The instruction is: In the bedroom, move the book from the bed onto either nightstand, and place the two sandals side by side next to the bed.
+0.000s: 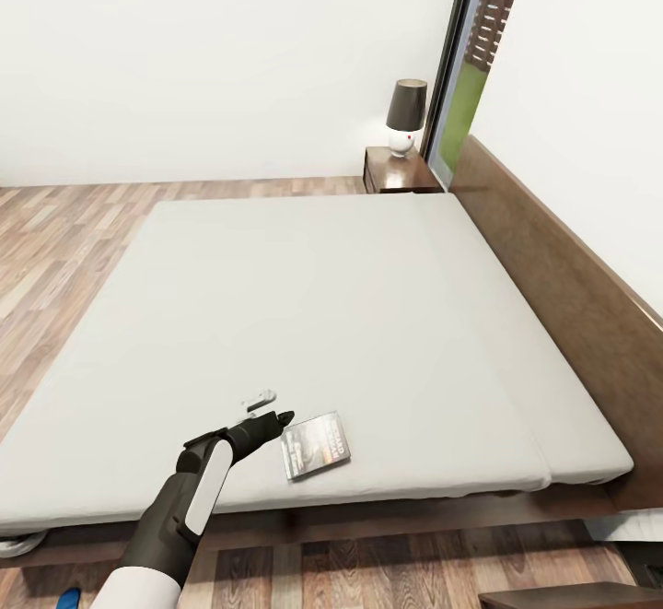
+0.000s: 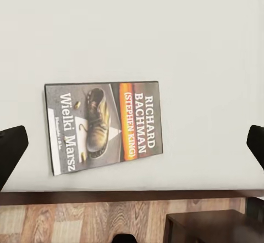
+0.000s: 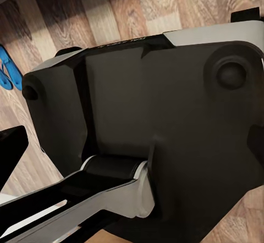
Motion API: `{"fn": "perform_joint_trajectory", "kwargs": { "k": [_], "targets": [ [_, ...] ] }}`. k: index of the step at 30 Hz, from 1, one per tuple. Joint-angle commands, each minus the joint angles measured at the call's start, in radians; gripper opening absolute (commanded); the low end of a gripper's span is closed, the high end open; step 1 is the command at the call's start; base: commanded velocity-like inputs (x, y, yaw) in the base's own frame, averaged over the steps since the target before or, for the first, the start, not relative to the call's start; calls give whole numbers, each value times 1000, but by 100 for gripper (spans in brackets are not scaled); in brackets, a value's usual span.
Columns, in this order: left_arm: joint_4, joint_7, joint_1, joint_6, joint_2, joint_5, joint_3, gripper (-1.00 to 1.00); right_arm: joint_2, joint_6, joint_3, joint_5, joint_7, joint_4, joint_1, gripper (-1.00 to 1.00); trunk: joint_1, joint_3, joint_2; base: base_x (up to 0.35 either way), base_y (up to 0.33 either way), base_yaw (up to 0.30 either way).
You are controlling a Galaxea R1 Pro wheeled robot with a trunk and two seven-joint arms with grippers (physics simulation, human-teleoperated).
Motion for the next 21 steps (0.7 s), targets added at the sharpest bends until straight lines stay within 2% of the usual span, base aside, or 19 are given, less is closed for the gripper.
{"fn": "perform_joint_trajectory", "kwargs": {
  "k": [1, 9, 21],
  "targets": [
    [-1, 3, 0, 5, -1, 7, 1, 100, 0, 3, -8, -1, 5, 1, 0, 100, 1, -1, -2, 0, 0, 0],
    [-1, 3, 0, 5, -1, 8, 1, 100, 0, 3, -8, -1, 5, 1, 0, 100, 1, -1, -2, 68, -100, 0],
    [-1, 3, 0, 5, -1, 8, 1, 100, 0, 3, -8, -1, 5, 1, -1, 100, 1, -1, -2, 7, -10, 0]
  ]
}}
